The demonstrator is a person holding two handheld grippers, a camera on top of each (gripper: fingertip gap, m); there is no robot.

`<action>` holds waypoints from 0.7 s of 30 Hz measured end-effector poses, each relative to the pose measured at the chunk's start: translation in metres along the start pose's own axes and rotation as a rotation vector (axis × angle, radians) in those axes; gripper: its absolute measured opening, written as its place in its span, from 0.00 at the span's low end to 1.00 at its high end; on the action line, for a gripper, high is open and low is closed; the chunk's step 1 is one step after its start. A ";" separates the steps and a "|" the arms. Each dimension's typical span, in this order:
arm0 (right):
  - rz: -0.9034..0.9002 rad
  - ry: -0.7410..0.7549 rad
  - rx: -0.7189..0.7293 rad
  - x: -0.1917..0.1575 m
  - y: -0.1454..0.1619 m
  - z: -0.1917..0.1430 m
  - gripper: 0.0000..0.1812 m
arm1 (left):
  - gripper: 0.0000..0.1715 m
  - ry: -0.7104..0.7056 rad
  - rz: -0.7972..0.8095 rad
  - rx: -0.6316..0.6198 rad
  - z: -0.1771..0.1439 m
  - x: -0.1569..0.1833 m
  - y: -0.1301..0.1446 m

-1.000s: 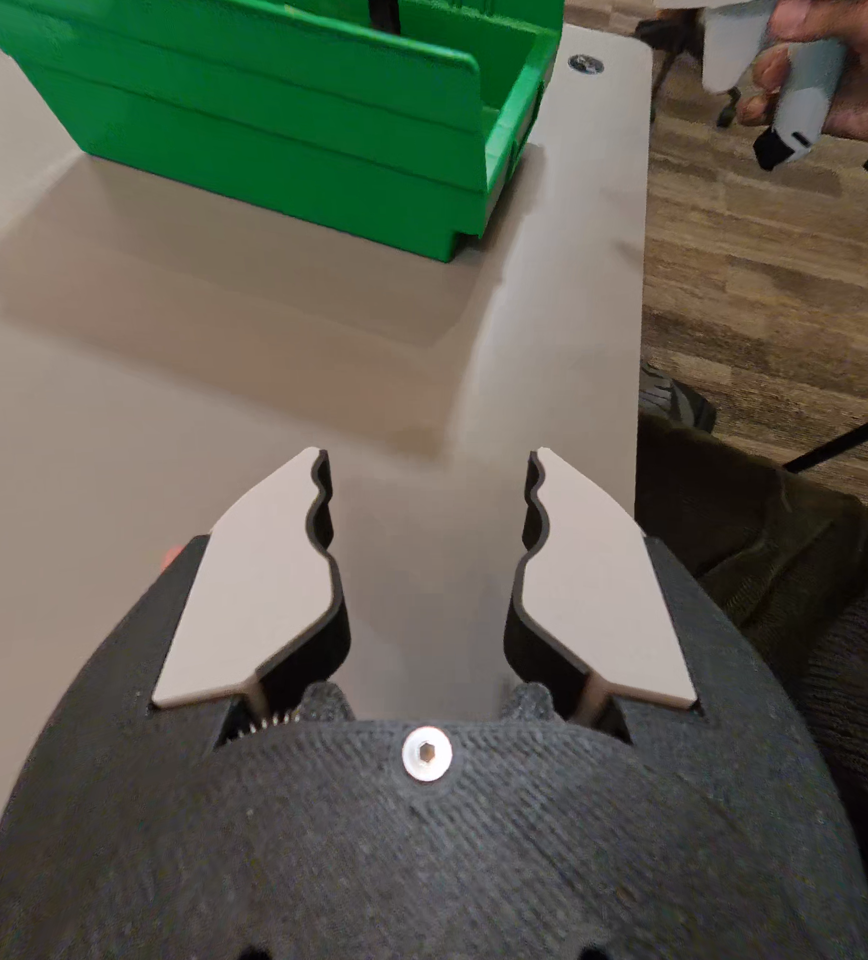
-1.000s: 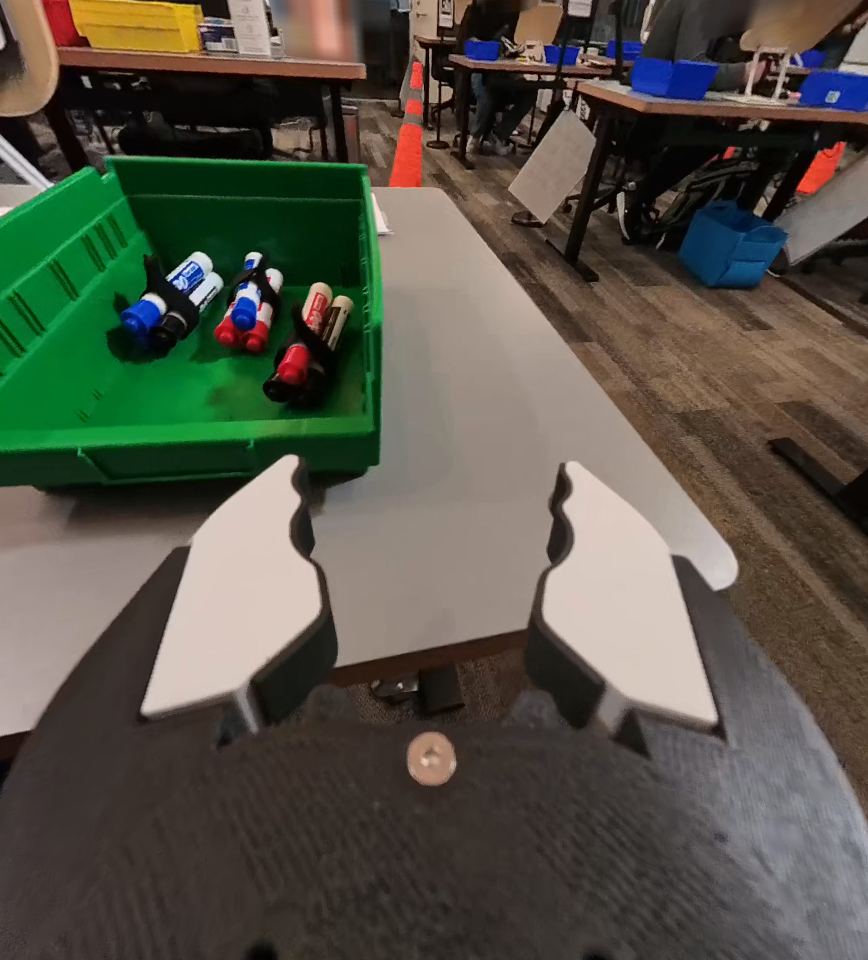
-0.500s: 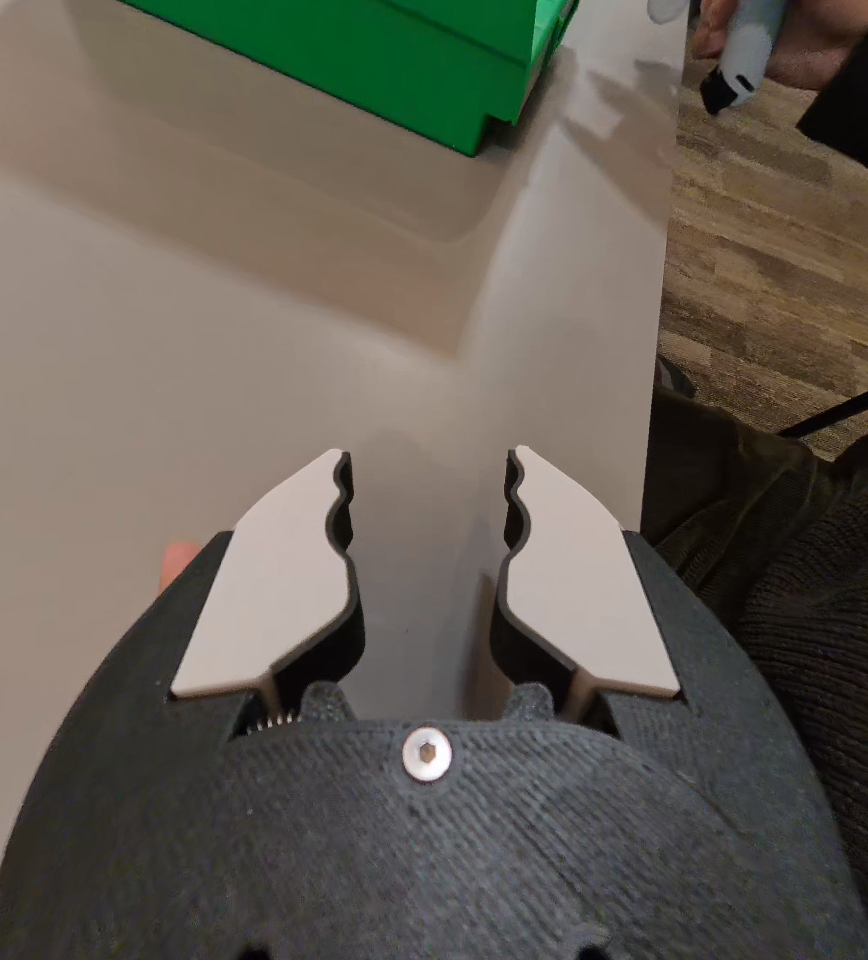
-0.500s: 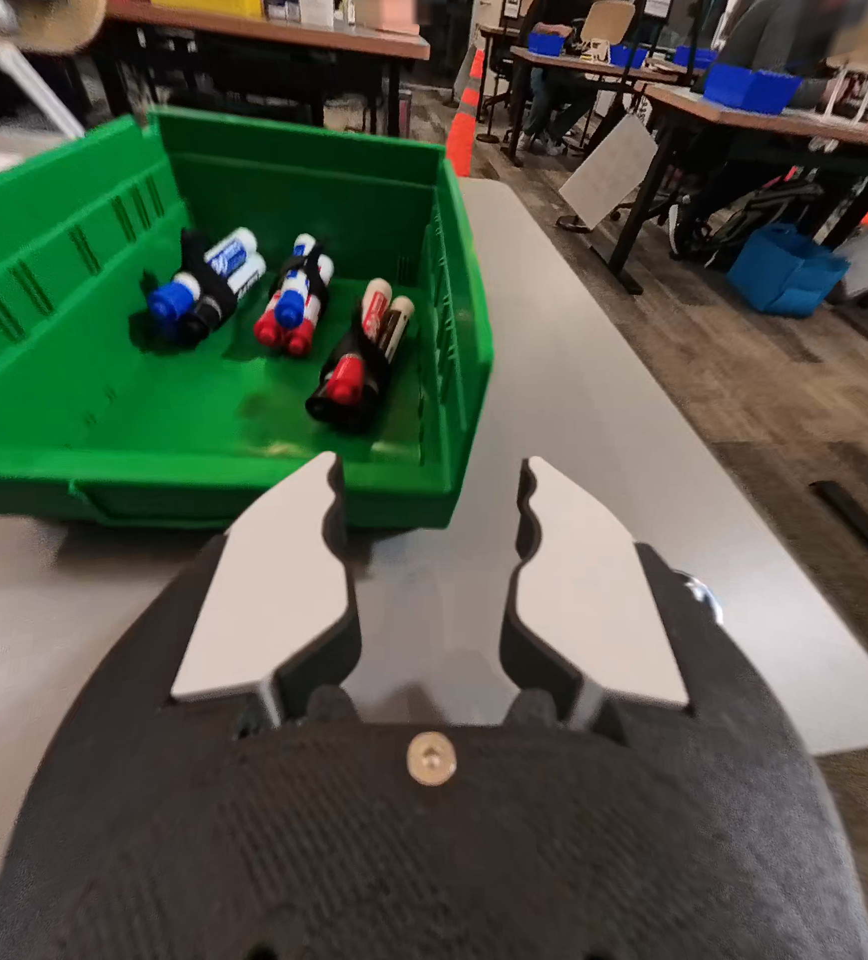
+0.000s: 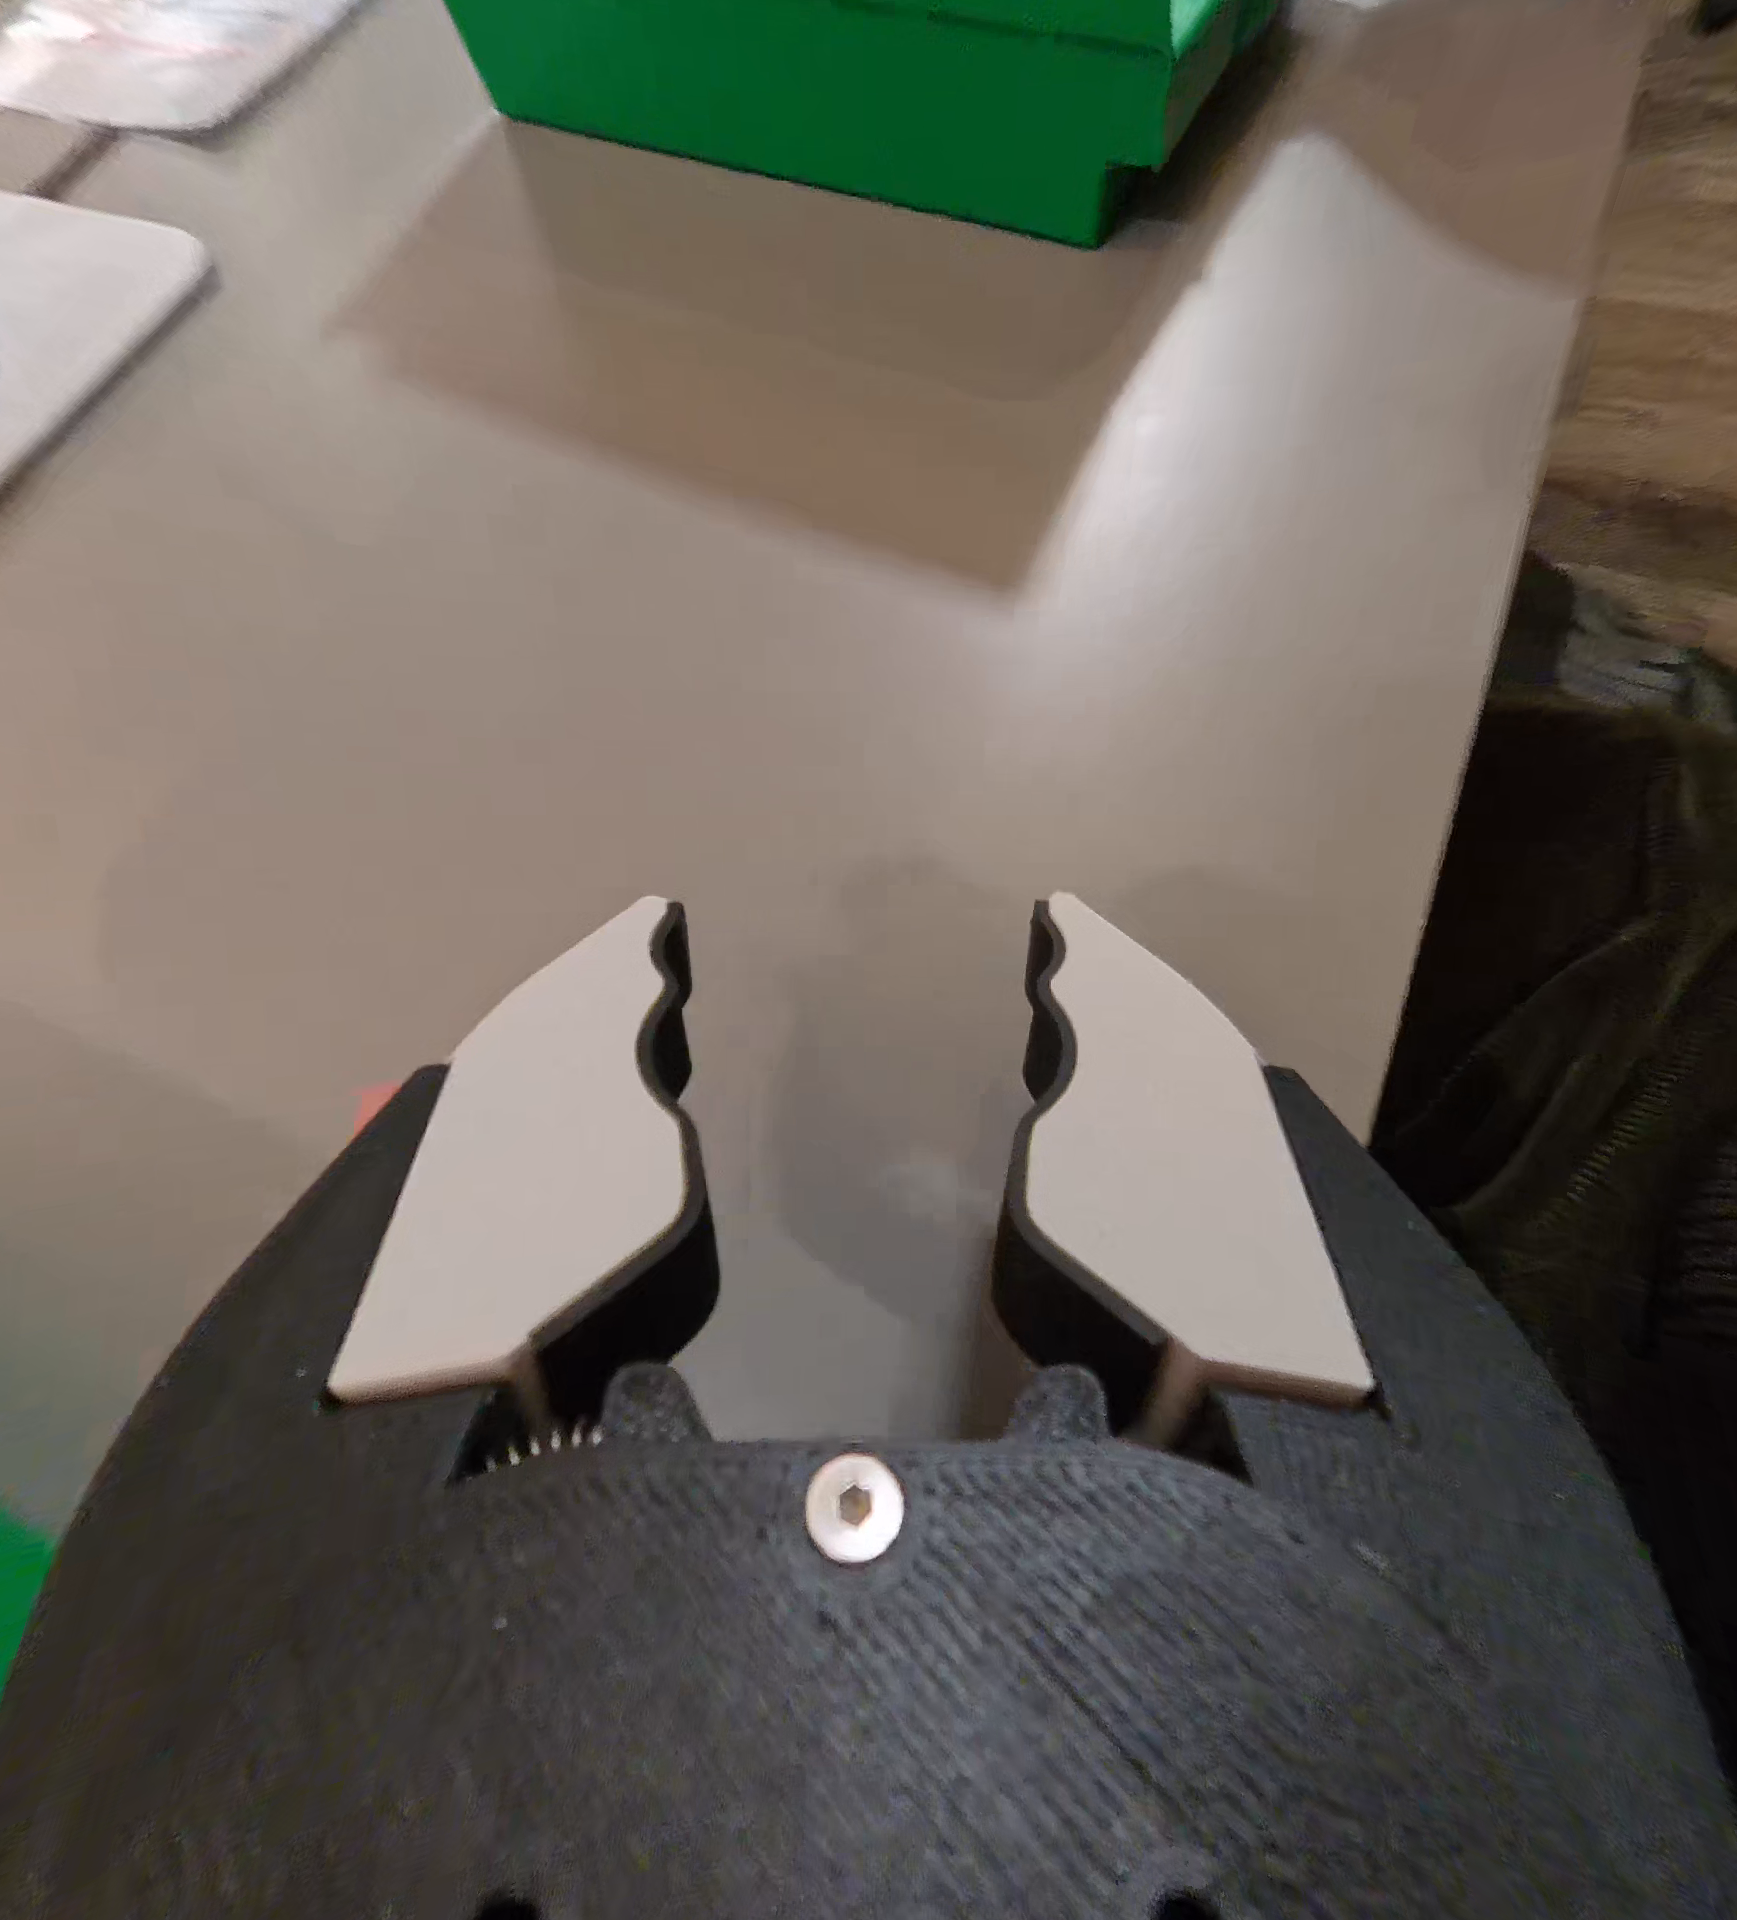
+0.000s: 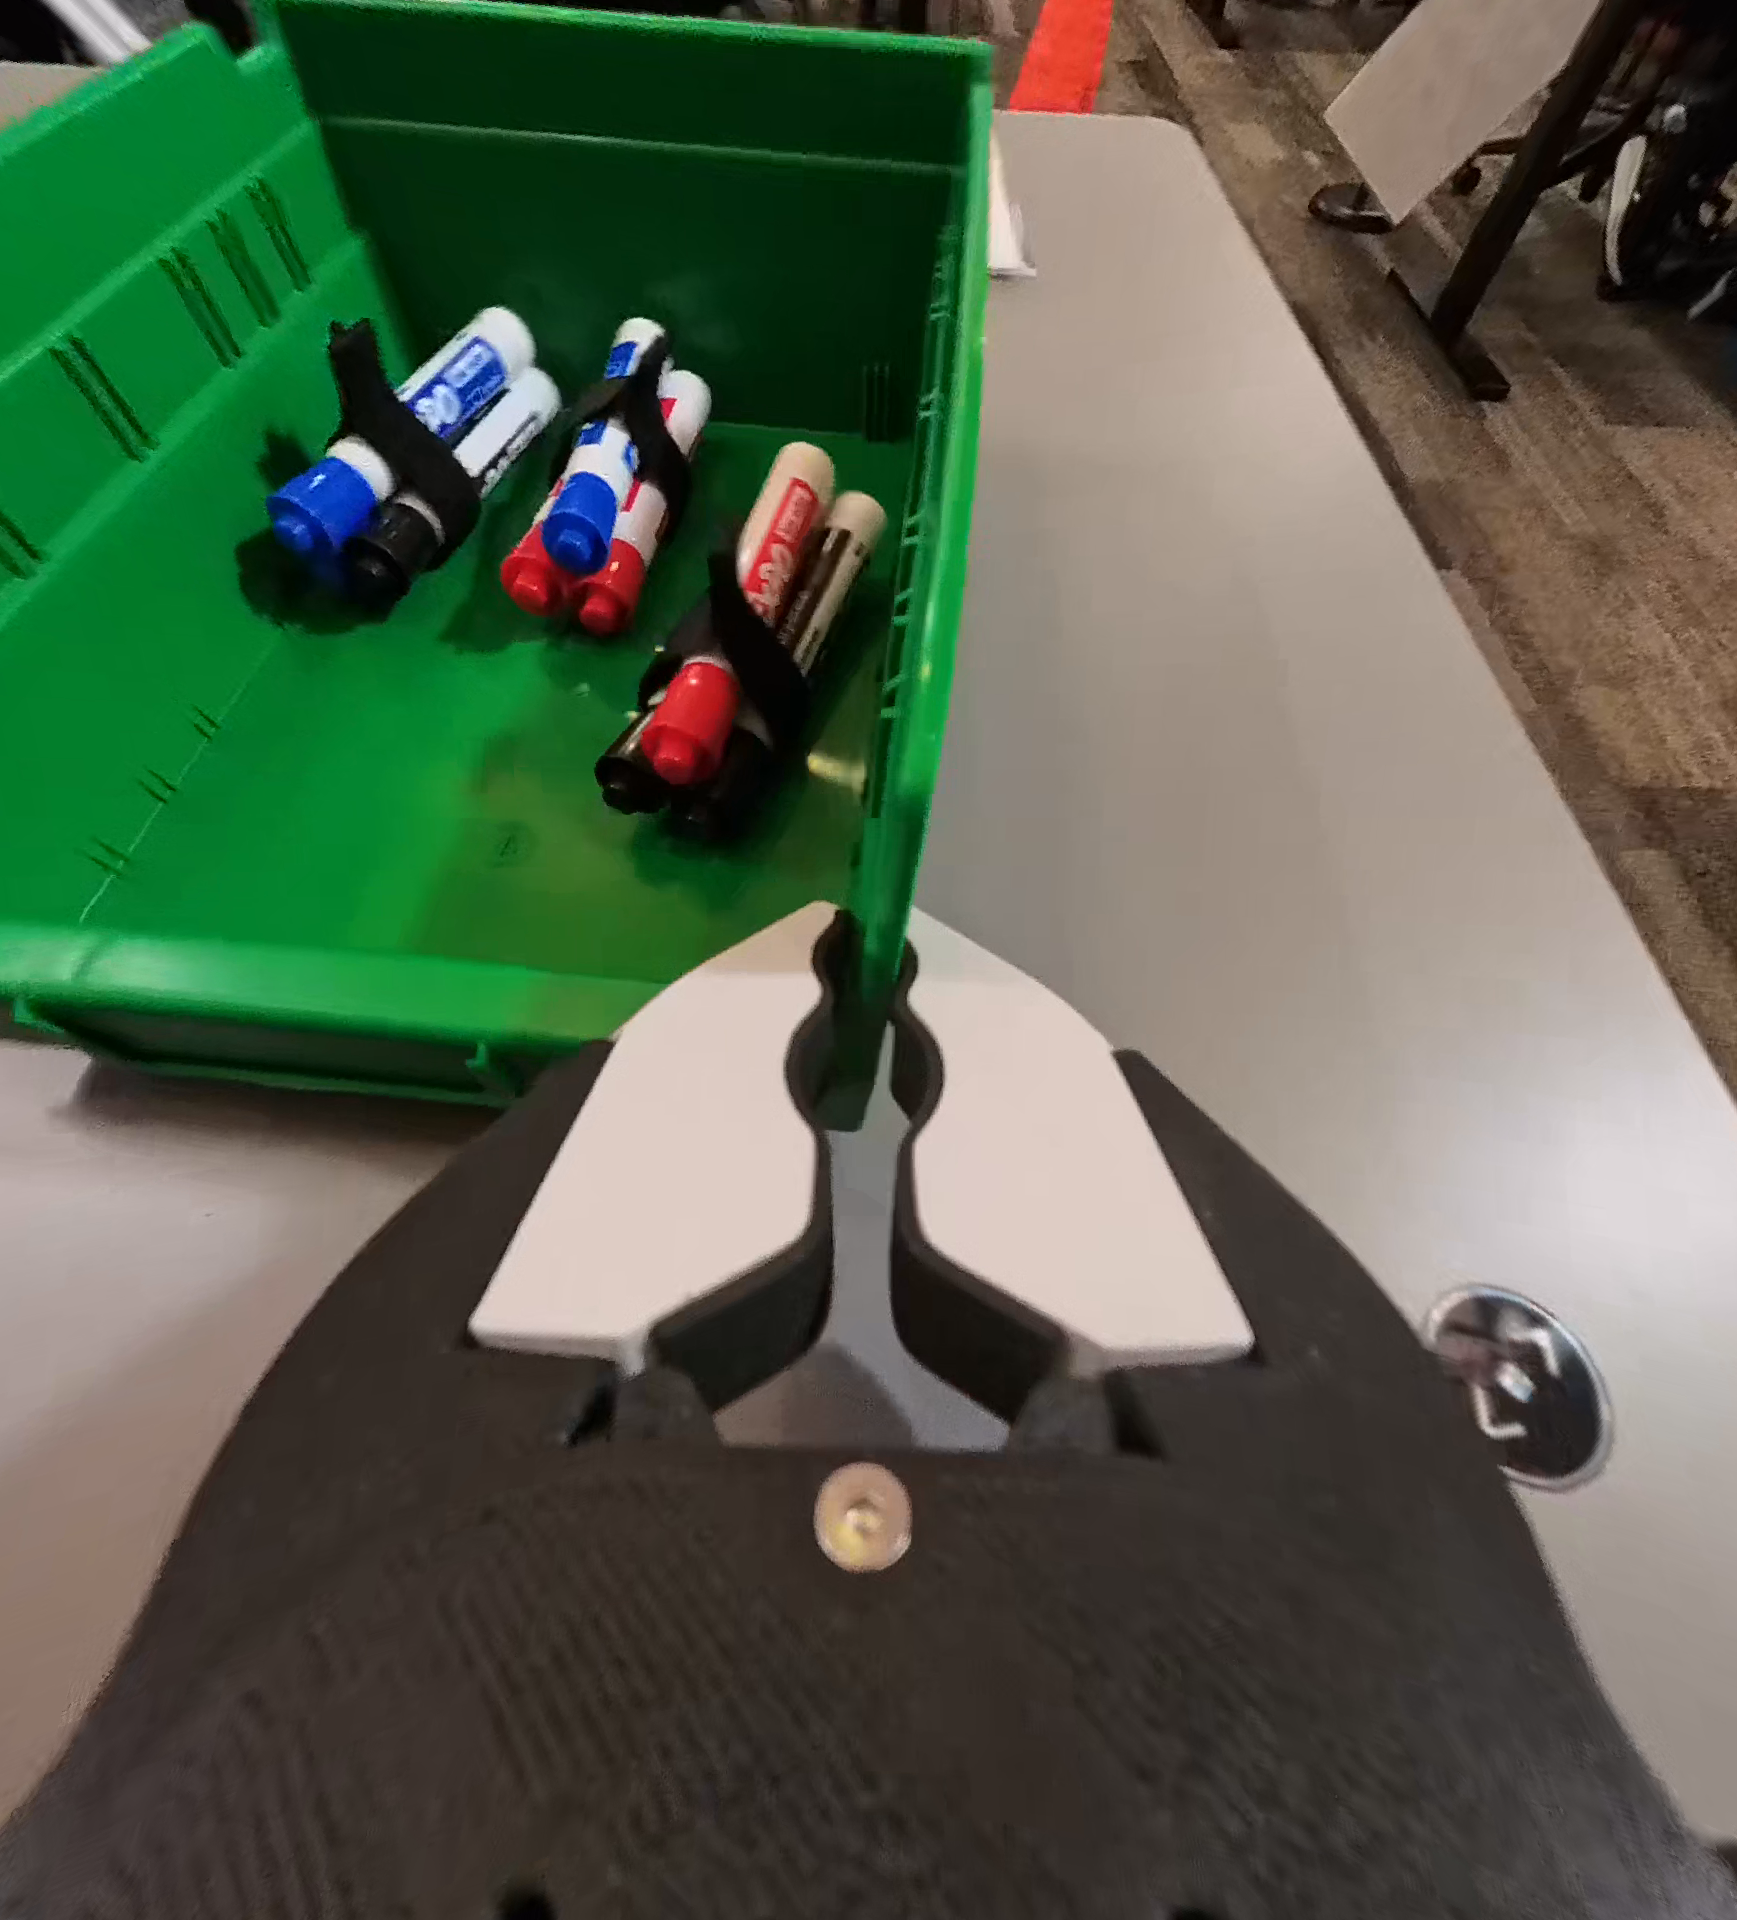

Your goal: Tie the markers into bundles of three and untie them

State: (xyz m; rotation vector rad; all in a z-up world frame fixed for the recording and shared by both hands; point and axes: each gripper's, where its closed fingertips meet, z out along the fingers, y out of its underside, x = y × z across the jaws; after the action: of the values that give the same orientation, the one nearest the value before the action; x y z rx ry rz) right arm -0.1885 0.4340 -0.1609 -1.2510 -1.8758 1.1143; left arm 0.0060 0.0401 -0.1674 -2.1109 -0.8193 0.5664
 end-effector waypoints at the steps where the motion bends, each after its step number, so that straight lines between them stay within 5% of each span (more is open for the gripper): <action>1: -0.022 -0.013 0.002 -0.008 -0.002 0.001 0.03 | 0.37 -0.052 0.005 0.012 -0.006 -0.009 -0.004; 8: -0.050 -0.102 -0.002 -0.067 -0.008 0.008 0.04 | 0.45 -0.518 -0.189 0.112 -0.079 -0.085 -0.018; 16: -0.097 -0.181 0.006 -0.102 -0.007 0.001 0.05 | 0.47 -0.736 -0.339 0.037 -0.126 -0.114 0.051; 21: -0.139 -0.243 0.000 -0.129 -0.007 -0.006 0.05 | 0.40 -0.758 -0.373 -0.051 -0.117 -0.133 0.074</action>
State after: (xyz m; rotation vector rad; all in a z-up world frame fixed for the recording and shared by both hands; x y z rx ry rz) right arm -0.1397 0.3147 -0.1572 -1.0041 -2.1056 1.2349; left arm 0.0134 -0.1495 -0.1415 -1.7003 -1.6113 1.1656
